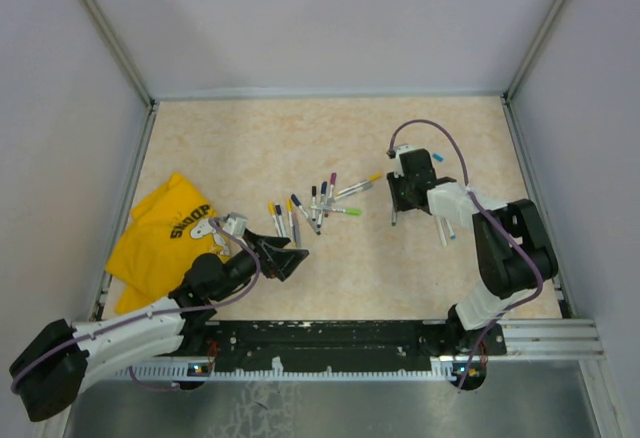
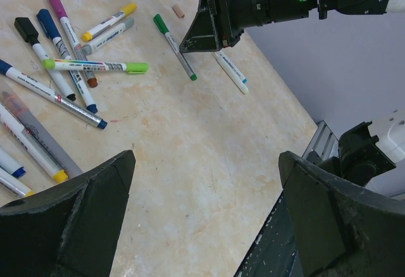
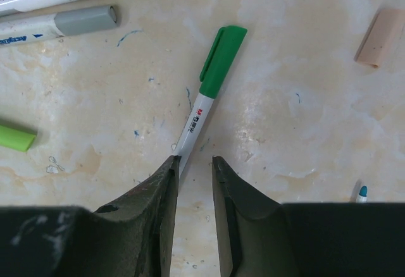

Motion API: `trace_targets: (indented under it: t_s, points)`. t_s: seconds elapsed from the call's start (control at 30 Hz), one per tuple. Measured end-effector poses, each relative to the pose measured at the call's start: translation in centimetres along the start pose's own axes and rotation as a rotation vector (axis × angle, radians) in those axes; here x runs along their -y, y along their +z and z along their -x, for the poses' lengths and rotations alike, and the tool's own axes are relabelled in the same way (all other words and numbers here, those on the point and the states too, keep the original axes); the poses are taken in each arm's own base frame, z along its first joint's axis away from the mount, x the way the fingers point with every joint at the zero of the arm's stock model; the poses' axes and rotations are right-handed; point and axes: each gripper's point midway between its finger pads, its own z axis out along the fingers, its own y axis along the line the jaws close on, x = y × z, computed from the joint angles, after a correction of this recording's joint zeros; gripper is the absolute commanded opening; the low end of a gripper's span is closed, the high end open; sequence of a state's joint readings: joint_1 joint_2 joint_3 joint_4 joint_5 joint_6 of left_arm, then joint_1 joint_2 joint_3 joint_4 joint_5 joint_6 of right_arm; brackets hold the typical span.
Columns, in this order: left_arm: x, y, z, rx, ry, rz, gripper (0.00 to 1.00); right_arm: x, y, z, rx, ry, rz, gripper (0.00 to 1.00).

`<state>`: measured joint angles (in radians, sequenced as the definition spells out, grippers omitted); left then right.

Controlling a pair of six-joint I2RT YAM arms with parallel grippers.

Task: Open the pen caps
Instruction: Pick up the pen from the center of the board.

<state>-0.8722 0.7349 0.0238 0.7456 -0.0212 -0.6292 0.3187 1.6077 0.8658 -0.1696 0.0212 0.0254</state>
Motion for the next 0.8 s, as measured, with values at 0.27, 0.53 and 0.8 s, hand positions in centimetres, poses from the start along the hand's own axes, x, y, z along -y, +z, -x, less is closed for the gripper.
trace_targets:
  t_s: [0.27,0.53,0.8]
  points:
    - [0.06,-0.01,-0.16,-0.007,-0.003,-0.004,0.99,0.24,-0.03,-0.13,-0.005,-0.007,-0.012,0.34]
    - [0.12,-0.01,-0.21,-0.010,-0.003,-0.007,0.99,0.37,0.07,-0.07,-0.009,-0.008,-0.020,0.35]
    - [0.12,-0.01,-0.29,-0.014,-0.004,-0.008,0.99,0.38,0.07,-0.10,-0.011,-0.008,-0.020,0.32]
